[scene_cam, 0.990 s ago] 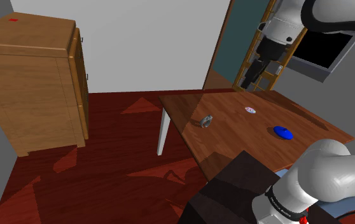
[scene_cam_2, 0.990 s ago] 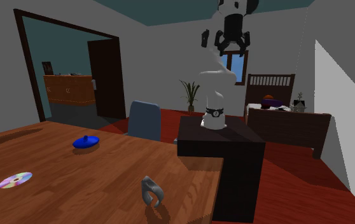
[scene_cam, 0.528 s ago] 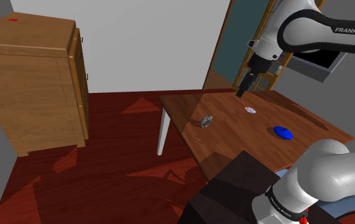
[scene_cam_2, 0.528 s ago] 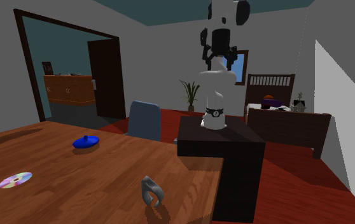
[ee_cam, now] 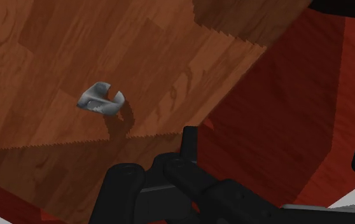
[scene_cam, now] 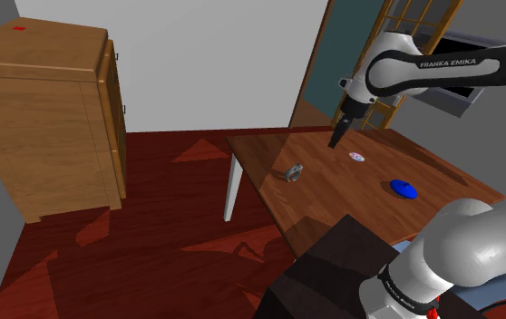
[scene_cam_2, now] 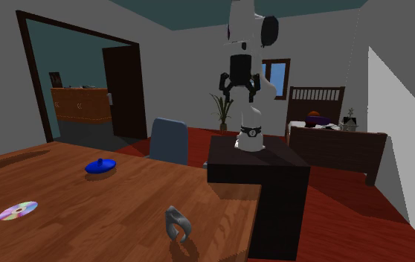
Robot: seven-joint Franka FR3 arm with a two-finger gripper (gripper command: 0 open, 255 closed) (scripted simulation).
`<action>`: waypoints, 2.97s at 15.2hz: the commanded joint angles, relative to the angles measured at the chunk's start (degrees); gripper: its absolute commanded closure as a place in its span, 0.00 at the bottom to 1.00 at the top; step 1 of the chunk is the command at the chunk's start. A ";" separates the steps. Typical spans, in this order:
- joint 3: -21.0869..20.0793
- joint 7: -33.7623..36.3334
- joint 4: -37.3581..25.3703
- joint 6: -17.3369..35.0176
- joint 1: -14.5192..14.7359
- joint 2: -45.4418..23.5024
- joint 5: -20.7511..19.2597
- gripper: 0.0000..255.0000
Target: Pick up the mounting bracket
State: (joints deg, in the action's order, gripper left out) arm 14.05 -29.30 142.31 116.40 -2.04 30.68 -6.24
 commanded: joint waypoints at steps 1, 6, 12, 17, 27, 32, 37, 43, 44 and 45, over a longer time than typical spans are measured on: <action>2.15 -3.26 0.17 3.22 -0.06 -3.20 -0.39 0.00; 7.13 -11.47 -2.09 10.57 0.70 -13.49 0.83 0.00; 11.64 -23.36 -7.59 17.67 1.54 -27.76 6.88 0.00; 12.16 -34.22 -14.50 21.17 -0.05 -40.48 14.82 0.00; 6.41 -48.80 -34.23 22.26 -9.10 -64.42 24.45 0.00; 3.84 -52.28 -47.34 20.47 -13.34 -76.24 25.39 0.00; 3.11 -52.65 -48.32 22.05 -13.91 -78.77 26.02 0.00; 2.50 -52.92 -49.07 23.44 -14.35 -80.89 26.55 1.00; 2.50 -52.94 -49.05 23.44 -14.36 -80.87 26.54 1.00; 2.51 -52.95 -49.01 23.45 -14.36 -80.83 26.54 1.00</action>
State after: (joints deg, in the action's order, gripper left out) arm 16.57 -82.24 93.29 139.81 -16.40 -50.15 20.30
